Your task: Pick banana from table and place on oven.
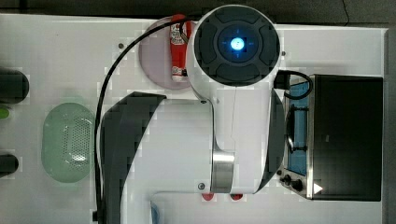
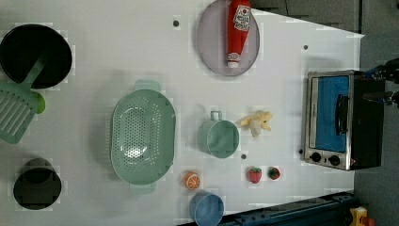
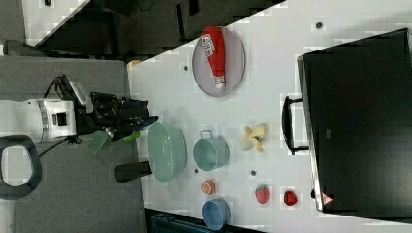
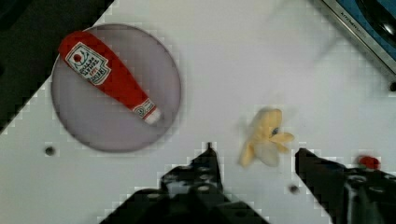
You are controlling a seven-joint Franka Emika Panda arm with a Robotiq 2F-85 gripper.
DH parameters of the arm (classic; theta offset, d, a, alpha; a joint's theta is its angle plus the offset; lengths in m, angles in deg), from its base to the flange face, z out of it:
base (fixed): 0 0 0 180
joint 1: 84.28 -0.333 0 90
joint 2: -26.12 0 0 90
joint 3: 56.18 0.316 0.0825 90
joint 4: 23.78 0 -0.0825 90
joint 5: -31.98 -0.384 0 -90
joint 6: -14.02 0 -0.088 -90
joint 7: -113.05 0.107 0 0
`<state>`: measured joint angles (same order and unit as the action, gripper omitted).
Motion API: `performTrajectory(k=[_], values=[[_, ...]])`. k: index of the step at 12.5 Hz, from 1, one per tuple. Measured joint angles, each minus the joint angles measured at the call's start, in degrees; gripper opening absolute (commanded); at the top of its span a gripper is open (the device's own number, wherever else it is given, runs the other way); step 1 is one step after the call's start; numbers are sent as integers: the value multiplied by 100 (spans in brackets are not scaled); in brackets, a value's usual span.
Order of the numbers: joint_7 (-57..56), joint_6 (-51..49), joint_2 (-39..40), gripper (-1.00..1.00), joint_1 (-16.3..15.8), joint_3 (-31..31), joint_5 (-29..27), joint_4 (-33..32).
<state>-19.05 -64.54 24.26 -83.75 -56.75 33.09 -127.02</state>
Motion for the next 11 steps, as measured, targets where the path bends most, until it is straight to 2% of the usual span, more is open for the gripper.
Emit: performTrajectory(k=[2,3,5,7,9,11], values=[[1,-831,-1168,81,-11,-10,224,-1169],[1,-915,-1717,100,-17,-24,256,-1516],[-1,-760,-2545,100,-25,-143,200,-1673],[0,-588,-2838,100,92,-236,175,-1404],[1,-70,-2693,100,168,-286,179,-1348],[-1,677,-2194,100,122,-322,150,-1651]])
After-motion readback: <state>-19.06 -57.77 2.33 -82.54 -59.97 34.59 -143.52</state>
